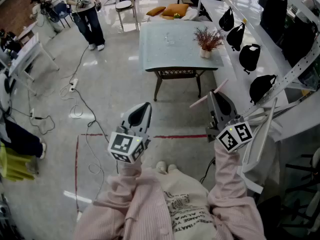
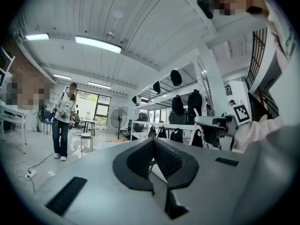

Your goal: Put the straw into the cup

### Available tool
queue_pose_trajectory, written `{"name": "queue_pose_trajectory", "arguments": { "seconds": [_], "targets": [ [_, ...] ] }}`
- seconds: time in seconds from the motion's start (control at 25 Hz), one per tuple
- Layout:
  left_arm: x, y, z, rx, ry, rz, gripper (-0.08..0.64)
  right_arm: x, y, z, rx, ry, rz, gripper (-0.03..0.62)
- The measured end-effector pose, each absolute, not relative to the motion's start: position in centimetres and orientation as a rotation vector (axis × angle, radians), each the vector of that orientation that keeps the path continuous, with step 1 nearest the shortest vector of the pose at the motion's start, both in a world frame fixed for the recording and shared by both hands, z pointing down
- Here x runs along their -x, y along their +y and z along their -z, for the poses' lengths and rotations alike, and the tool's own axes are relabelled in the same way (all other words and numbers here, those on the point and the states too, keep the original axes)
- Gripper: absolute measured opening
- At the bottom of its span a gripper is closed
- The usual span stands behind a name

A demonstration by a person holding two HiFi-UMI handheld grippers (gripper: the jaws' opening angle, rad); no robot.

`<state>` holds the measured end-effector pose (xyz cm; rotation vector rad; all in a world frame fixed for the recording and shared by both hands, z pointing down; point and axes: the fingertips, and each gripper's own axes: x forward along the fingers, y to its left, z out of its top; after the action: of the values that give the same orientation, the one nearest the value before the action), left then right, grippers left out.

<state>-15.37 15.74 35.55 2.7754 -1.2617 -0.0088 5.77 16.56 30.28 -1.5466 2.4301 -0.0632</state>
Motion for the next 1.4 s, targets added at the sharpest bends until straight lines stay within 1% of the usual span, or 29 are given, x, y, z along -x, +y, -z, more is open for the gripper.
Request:
{"name": "queue_pose_trajectory", "arguments": {
  "seconds": [0.44, 0.68, 1.08, 1.4],
  "targets": [
    [12.3, 16.3, -36.6, -2.725, -1.285, 0.04, 0.0, -9.4, 17.1, -31.1, 1.51, 2.442, 0.073, 0.018],
    [11.7, 15.1, -36.6, -2.714, -1.309, 0.046, 0.0, -10.2, 15.7, -30.9, 1.476, 2.432, 0.077, 0.018],
    [11.2, 9.9, -36.9, -2.698, -1.343, 0.052, 0.0, -10.5, 10.5, -31.6, 1.431, 2.435, 0.095, 0.018],
    [9.3, 2.4, -38.5, -2.701, -1.275, 0.018, 0.0, -11.8, 3.7, -33.5, 1.471, 2.422, 0.139, 0.018]
  ]
}}
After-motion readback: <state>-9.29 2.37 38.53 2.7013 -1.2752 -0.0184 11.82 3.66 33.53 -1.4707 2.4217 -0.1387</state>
